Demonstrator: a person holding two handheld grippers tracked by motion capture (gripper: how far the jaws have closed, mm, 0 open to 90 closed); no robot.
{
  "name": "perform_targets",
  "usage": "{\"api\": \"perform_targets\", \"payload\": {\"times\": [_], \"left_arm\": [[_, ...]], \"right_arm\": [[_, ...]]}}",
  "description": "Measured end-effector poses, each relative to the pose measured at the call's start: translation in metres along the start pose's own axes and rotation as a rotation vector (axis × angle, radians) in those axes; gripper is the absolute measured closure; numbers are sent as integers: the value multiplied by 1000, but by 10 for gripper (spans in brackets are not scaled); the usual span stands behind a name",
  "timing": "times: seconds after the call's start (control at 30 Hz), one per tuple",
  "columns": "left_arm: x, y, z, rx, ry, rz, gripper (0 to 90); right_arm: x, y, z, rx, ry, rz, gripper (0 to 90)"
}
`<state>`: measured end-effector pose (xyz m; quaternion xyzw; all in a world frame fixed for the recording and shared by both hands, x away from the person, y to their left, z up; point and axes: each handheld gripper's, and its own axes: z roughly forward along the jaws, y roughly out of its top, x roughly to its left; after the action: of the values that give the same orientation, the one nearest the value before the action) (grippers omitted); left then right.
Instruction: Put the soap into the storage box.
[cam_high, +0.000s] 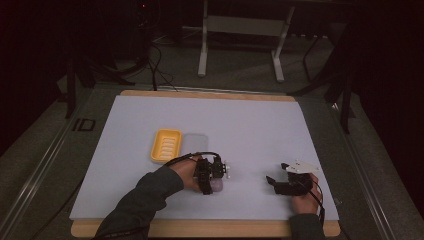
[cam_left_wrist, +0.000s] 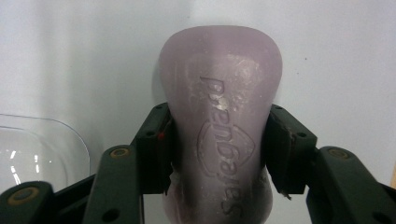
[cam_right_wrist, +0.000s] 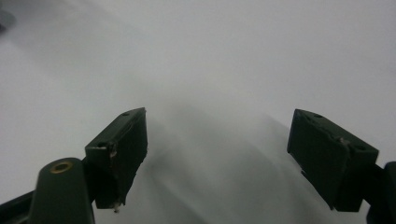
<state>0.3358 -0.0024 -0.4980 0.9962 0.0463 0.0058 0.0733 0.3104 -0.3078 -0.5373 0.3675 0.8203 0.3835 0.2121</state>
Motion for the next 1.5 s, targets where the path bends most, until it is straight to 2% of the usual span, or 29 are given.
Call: {"api": "perform_targets", "payload": {"times": [0.23,0.33,0.63,1.0,1.27,1.5], "left_arm": [[0,0,0,4,2,8,496],[1,-1,0,-11,-9,-3,498],[4,-4,-1,-21,-22,2,499],[9,-14,-3,-23,-18,-23,500],[14,-20,-6,-38,-23,-29,500],[16,-27,-12,-53,-12,-51,500]], "right_arm": [[0,0,0,0,0,0,198],[0,0,0,-2,0,0,198],[0,0,-1,-3,0,4,198],[0,0,-1,-5,0,3,198],[-1,0,-1,-6,0,4,198],[-1,0,-1,-6,0,4,198]]}}
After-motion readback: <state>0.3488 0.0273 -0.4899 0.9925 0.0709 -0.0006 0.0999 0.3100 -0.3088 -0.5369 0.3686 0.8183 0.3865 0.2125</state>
